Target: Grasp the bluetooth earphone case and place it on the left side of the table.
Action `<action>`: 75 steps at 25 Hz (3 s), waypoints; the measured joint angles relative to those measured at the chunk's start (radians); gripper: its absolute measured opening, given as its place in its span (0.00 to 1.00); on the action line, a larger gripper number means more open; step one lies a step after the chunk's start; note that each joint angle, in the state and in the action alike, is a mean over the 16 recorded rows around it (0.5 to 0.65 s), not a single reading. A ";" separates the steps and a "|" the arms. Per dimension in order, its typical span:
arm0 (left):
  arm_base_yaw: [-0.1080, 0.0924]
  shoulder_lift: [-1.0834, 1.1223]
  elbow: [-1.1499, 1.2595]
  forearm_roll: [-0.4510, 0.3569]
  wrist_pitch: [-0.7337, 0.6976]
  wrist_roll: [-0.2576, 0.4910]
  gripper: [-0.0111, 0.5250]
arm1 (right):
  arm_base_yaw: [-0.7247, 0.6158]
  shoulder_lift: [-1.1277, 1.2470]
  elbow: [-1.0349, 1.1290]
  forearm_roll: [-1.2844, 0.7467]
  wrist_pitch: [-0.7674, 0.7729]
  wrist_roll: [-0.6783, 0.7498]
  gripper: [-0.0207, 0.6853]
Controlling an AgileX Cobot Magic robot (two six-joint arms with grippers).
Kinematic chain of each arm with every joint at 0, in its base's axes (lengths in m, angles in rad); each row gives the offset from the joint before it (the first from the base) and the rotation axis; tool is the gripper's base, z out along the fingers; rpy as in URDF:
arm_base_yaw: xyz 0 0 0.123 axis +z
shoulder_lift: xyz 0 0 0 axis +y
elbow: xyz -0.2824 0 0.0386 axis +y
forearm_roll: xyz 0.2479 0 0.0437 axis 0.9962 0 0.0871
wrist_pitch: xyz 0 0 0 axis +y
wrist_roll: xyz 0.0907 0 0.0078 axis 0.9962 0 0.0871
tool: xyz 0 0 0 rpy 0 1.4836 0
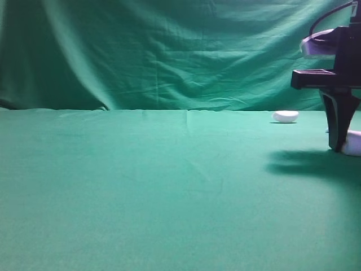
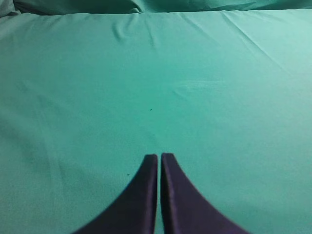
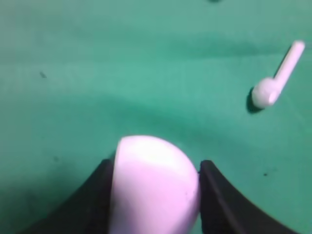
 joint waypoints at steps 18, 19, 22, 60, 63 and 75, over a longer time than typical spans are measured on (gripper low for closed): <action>0.000 0.000 0.000 0.000 0.000 0.000 0.02 | 0.486 0.352 -0.562 0.085 -0.163 -0.174 0.48; 0.000 0.000 0.000 0.000 0.000 0.000 0.02 | 0.506 0.379 -0.579 0.086 -0.179 -0.180 0.48; 0.000 0.000 0.000 0.000 0.000 0.000 0.02 | 0.554 0.449 -0.619 0.086 -0.221 -0.197 0.48; 0.000 0.000 0.000 0.000 0.000 0.000 0.02 | 0.519 0.055 -0.763 0.021 0.442 -0.207 0.03; 0.000 0.000 0.000 0.000 0.000 0.000 0.02 | 0.475 -0.076 -0.650 0.042 0.441 -0.199 0.03; 0.000 0.000 0.000 0.000 0.000 0.000 0.02 | 0.361 -0.653 -0.028 0.100 0.238 -0.166 0.03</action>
